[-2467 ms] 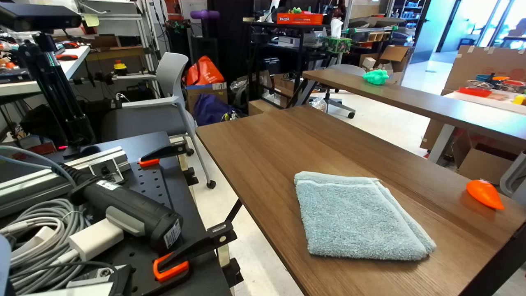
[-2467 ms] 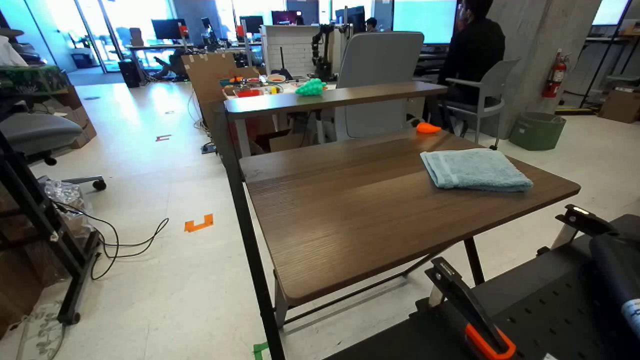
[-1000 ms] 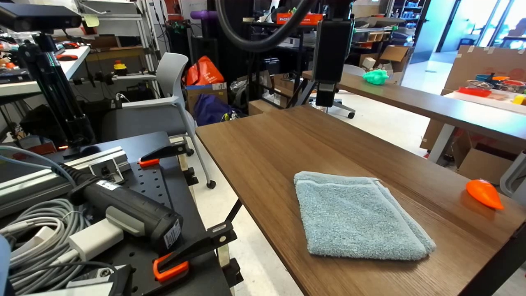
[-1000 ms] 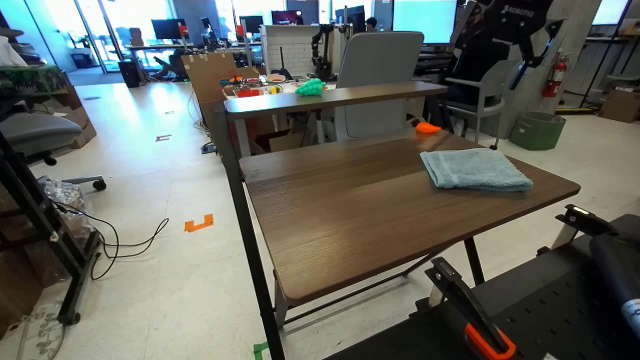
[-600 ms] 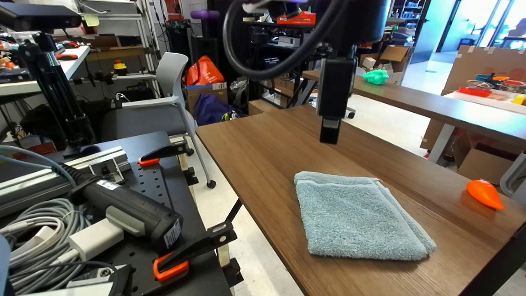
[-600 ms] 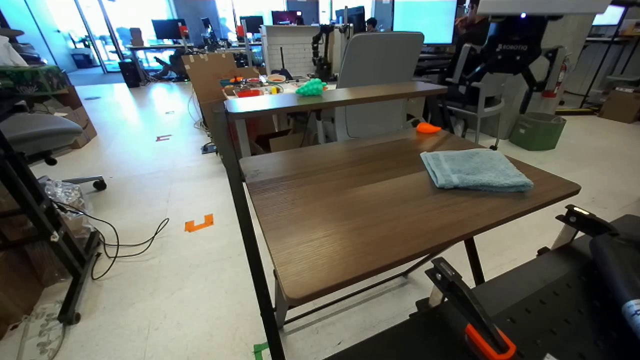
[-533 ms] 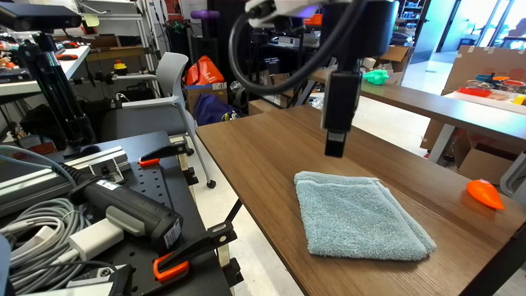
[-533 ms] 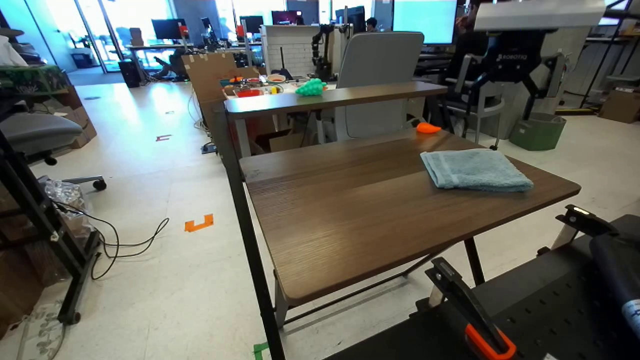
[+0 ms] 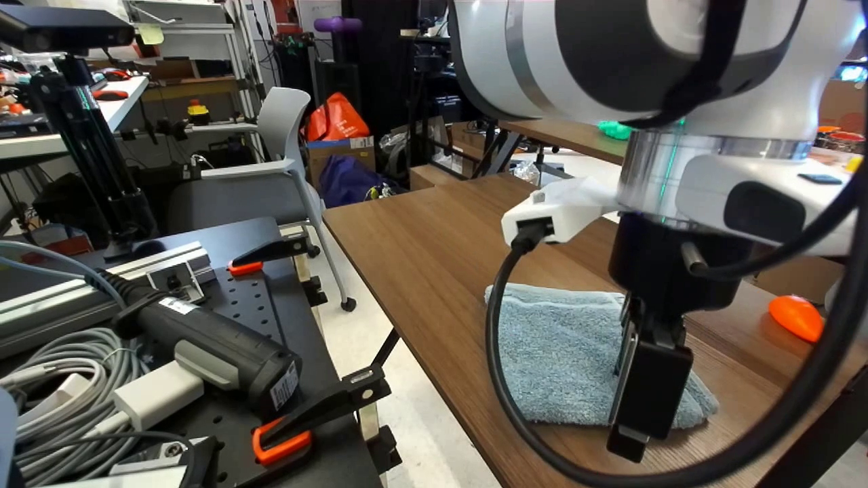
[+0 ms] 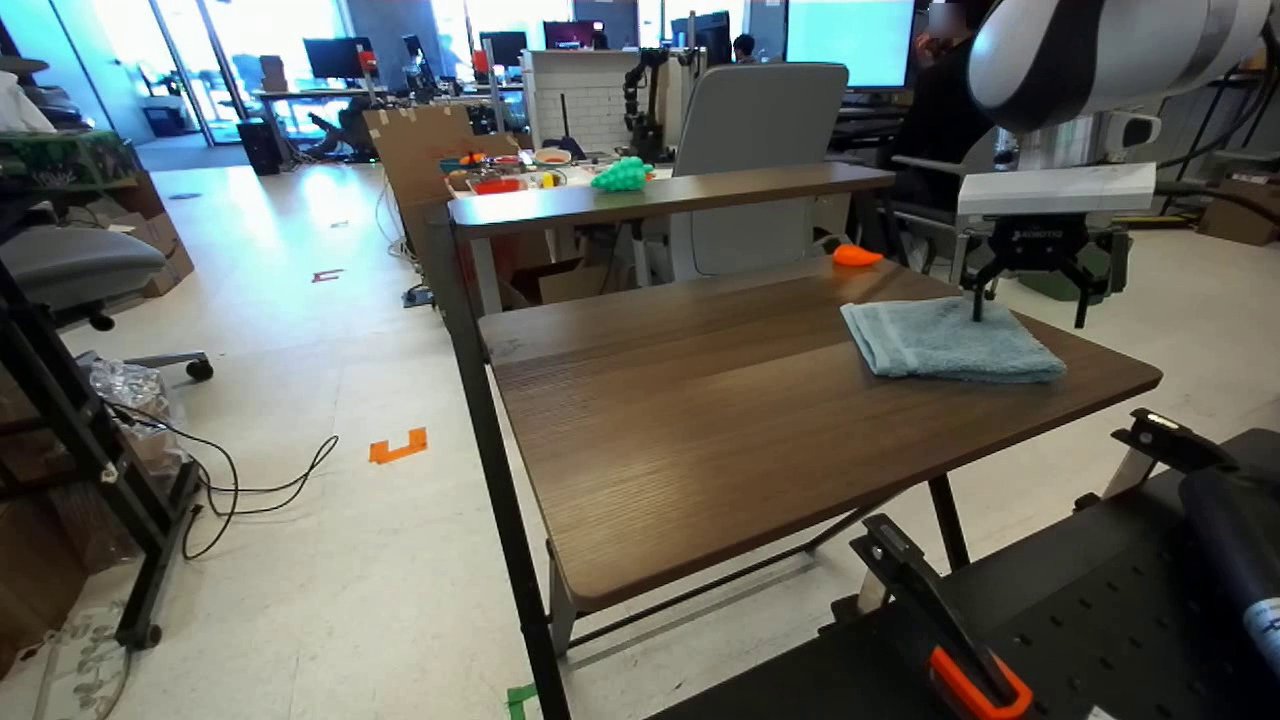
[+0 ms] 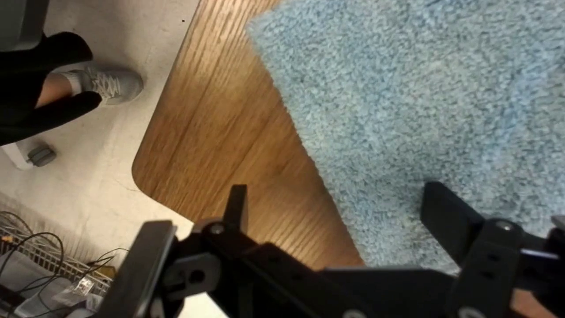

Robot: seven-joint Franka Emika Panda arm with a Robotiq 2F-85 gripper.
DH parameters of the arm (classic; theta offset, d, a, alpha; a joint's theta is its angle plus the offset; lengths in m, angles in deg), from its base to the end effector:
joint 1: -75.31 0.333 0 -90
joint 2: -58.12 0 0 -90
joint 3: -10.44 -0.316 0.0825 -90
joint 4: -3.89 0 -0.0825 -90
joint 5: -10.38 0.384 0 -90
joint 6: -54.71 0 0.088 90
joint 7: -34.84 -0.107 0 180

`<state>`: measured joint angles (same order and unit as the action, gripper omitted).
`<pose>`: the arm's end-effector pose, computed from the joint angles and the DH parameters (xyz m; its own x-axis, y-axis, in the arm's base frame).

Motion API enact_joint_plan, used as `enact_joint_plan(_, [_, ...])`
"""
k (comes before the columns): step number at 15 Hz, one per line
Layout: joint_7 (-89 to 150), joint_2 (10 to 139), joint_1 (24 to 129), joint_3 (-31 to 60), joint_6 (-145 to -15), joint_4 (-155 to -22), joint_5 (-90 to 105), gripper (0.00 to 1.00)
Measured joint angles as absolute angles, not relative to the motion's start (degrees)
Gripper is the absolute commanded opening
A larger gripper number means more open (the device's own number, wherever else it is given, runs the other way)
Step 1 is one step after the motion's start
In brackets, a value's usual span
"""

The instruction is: Wipe the table with the towel

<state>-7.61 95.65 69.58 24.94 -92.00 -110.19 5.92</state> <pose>0.5590 -0.2056 0.1320 0.5597 -0.8258 0.0688 -0.8195 -0.5393 0.1941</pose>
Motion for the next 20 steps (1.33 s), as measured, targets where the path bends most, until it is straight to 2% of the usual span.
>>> enact_joint_plan(5, [-7.79,95.61,70.61,25.82,-92.02,-110.3,6.08,1.0])
enact_joint_plan(11, [-7.25,89.47,71.2,26.58,-99.67,-116.77,9.35,1.0])
enact_joint_plan(20, [-7.19,91.82,71.22,17.01,-100.98,-117.39,25.48,1.0])
